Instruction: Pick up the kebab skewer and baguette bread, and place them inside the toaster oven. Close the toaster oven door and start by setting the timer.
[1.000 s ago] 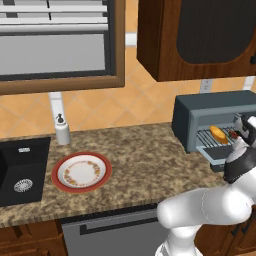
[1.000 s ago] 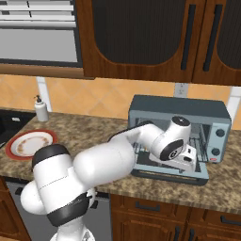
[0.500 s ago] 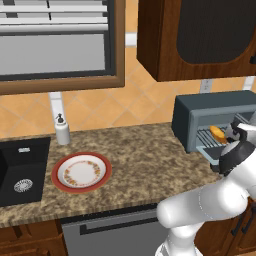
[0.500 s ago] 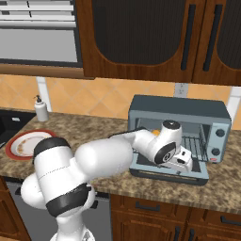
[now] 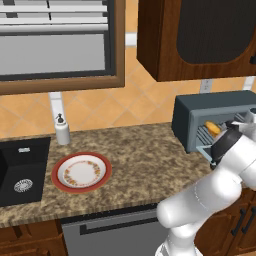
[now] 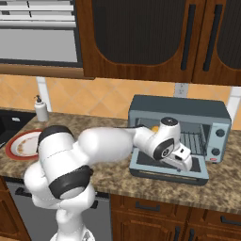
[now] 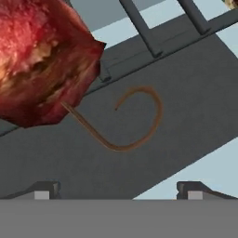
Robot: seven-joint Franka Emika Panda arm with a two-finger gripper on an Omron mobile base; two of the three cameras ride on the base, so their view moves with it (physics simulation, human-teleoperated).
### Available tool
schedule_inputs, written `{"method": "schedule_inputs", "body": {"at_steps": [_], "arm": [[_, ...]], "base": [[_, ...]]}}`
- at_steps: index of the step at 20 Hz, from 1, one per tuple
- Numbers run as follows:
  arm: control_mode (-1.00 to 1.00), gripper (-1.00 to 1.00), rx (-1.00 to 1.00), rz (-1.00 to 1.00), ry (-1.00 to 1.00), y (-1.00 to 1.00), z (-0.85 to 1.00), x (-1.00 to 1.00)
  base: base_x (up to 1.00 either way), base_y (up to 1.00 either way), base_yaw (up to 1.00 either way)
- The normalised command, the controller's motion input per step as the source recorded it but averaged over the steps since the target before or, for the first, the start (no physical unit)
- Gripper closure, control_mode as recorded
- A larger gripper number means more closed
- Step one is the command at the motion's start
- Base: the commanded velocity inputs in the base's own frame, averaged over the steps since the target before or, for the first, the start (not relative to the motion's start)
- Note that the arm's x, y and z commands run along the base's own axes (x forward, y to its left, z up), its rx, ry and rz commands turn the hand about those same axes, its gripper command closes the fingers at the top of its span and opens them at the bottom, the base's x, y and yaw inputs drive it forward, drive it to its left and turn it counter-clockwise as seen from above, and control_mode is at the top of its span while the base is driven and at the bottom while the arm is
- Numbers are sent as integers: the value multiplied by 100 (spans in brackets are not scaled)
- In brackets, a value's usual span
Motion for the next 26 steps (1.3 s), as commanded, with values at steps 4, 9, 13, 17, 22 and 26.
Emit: {"method": "schedule_inputs", "body": {"at_steps": [4,9,13,17,22,26], "arm": [[-100,-100,0,-12,0,-5,0,23],[-100,-100,0,-13,0,0,0,24],[-100,-100,0,-15,0,0,0,19],[-100,-100,0,-15,-3,0,0,17],[-100,-100,0,-15,-7,0,-2,28],[-100,-100,0,-14,-9,1,-8,21]], "base": [[0,0,0],[0,0,0],[0,0,0],[0,0,0],[0,0,0],[0,0,0]]}}
